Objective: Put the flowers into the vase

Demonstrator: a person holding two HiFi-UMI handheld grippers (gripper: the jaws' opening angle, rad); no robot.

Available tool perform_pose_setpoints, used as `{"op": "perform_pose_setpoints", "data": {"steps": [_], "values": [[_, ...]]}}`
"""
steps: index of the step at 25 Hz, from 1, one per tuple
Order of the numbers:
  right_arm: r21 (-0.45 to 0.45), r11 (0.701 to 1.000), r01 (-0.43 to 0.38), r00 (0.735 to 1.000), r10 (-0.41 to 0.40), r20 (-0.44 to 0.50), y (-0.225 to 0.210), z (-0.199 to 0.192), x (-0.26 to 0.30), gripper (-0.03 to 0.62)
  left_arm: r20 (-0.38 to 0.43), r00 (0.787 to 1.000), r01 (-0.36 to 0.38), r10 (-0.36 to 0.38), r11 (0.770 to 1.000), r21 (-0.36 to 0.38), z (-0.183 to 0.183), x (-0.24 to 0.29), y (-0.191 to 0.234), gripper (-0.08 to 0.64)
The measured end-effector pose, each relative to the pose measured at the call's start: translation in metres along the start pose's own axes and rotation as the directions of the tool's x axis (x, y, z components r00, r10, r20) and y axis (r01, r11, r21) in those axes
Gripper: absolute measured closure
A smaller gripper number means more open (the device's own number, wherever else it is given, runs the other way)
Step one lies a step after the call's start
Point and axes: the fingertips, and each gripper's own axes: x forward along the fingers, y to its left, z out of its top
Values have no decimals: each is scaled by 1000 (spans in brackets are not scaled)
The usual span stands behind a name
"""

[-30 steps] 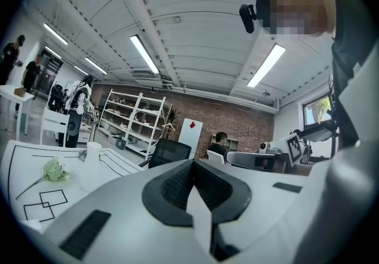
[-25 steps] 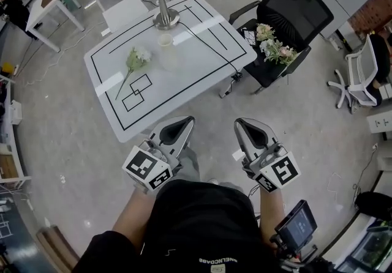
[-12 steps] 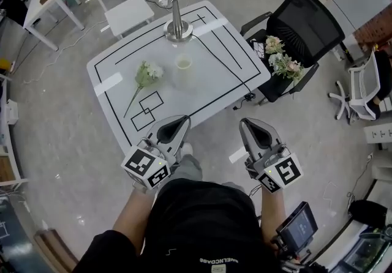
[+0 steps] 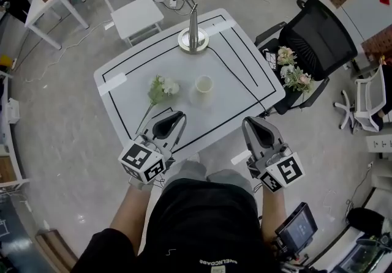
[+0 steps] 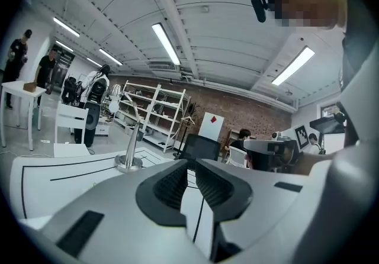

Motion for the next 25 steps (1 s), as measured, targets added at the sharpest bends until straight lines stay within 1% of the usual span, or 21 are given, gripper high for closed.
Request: {"op": "perform_pose_setpoints", "data": {"steps": [2,6,11,14,18,21,23,25], "values": [[7,1000,-5,1000,5,-7,0,-1,7,591,-13,1000,-17,17,1000,-7,-1,-1,12,519],[23,1000,-13,1000,14,-20,-8,-3,23,591,-49,995,-89,89,996,-3,-5,2,40,492],[37,998,-44,998,45,-39,-16,-6,39,591,-110,977,-183,185,983,28,-17,2,71,435],[24,997,-68,996,70,-61,-22,-8,50,591,-152,959,-230,237,971,66,-23,4,94,404],[24,995,-94,992,95,-79,-31,-9,60,591,-224,936,-263,271,963,66,-35,12,121,358],[24,994,-108,990,110,-90,-35,-10,66,591,-290,907,-288,306,952,104,-46,20,140,332],[26,993,-114,988,116,-98,-37,-12,68,591,-333,887,-289,318,948,135,-55,26,149,321],[27,993,-119,987,121,-109,-40,-15,71,591,-365,875,-281,320,947,156,-64,34,157,307]]}}
